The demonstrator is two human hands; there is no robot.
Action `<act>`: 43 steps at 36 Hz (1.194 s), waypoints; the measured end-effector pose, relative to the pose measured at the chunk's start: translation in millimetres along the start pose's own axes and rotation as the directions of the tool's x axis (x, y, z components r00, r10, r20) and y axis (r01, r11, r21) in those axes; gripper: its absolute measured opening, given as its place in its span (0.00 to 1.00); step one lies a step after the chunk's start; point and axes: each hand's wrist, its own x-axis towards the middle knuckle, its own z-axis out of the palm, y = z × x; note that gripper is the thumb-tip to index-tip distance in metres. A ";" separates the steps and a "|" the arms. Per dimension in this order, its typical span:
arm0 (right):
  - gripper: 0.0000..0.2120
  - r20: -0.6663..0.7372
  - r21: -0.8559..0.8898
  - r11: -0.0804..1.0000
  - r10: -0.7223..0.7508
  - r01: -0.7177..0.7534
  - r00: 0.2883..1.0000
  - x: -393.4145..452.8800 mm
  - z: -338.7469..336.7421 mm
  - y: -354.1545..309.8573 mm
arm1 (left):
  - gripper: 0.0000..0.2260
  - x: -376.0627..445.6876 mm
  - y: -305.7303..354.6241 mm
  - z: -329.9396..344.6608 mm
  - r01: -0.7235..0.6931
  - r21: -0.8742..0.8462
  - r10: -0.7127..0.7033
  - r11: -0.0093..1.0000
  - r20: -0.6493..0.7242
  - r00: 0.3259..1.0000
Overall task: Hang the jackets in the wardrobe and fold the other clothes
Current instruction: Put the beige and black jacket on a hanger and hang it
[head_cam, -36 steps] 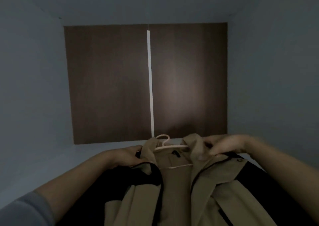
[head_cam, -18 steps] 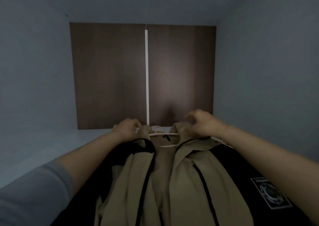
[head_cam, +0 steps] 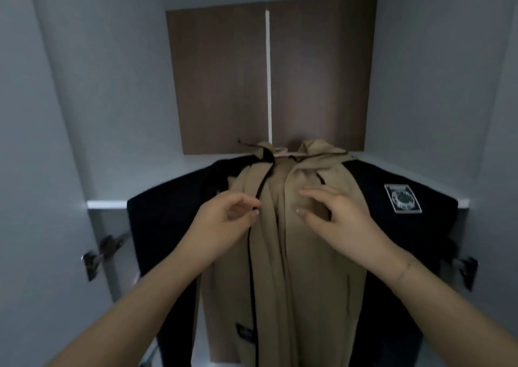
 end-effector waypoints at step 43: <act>0.15 0.618 0.784 -0.606 0.746 -0.131 0.247 -267.4 252.3 30.1 | 0.09 -268.6 -214.5 70.1 0.557 -0.678 -0.575 -0.480 0.722 0.384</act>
